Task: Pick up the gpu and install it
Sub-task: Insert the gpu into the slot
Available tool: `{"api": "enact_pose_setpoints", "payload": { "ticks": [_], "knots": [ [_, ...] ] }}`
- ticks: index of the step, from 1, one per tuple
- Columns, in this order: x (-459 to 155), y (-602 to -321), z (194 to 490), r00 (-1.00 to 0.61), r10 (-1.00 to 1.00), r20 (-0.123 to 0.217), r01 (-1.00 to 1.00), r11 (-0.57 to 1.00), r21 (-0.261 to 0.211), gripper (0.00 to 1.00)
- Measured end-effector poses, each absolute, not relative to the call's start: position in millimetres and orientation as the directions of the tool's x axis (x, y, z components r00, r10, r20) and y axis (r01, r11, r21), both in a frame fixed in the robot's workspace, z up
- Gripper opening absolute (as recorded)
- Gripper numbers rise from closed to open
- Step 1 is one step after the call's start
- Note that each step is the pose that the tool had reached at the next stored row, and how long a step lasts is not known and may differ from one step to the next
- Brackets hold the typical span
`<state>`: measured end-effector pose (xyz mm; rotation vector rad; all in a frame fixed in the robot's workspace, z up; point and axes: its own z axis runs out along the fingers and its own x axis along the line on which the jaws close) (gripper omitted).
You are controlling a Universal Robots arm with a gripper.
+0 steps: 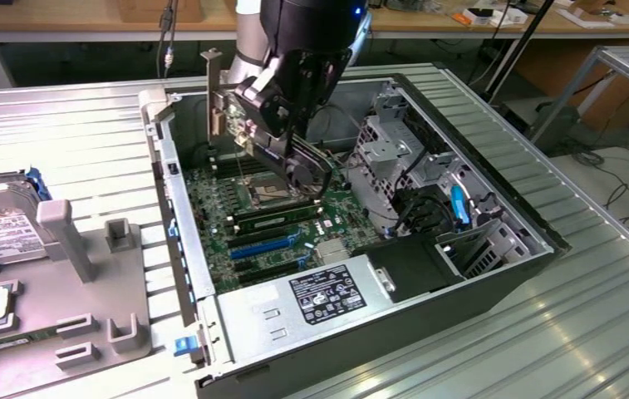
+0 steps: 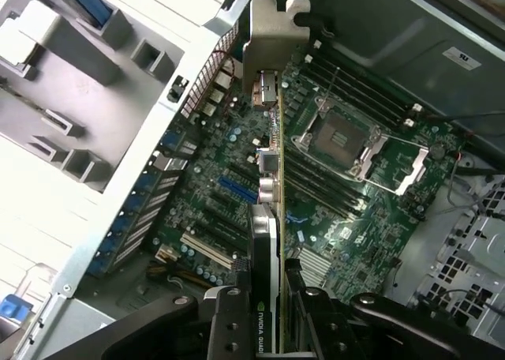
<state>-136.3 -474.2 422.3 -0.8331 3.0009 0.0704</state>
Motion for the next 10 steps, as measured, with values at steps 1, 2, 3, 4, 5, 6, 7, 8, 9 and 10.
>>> {"api": "enact_pose_setpoints", "payload": {
  "ticks": [1, 2, 3, 4, 5, 6, 7, 8, 9, 10],
  "knots": [
    [-136.3, -474.2, 422.3, -0.854, -0.520, -0.037, -0.521, 0.853, 0.036, 0.27],
    [-136.3, -474.1, 422.3, -0.850, -0.525, -0.038, -0.526, 0.849, 0.037, 0.27],
    [-136.3, -474.2, 422.3, -0.844, -0.536, -0.038, -0.537, 0.843, 0.037, 0.27],
    [-136.3, -474.1, 422.3, -0.838, -0.544, -0.038, -0.545, 0.838, 0.037, 0.27],
    [-136.3, -474.2, 422.3, -0.833, -0.553, -0.038, -0.554, 0.832, 0.036, 0.27],
    [-136.3, -474.2, 422.3, -0.823, -0.567, -0.038, -0.568, 0.822, 0.037, 0.27],
    [-136.3, -474.2, 422.3, -0.818, -0.575, -0.038, -0.576, 0.817, 0.037, 0.27],
    [-136.3, -474.2, 422.3, -0.813, -0.580, -0.038, -0.582, 0.813, 0.037, 0.27],
    [-136.3, -474.2, 422.3, -0.808, -0.588, -0.038, -0.589, 0.808, 0.037, 0.27],
    [-136.3, -474.2, 422.3, -0.804, -0.594, -0.038, -0.595, 0.803, 0.037, 0.27]
  ]
}}
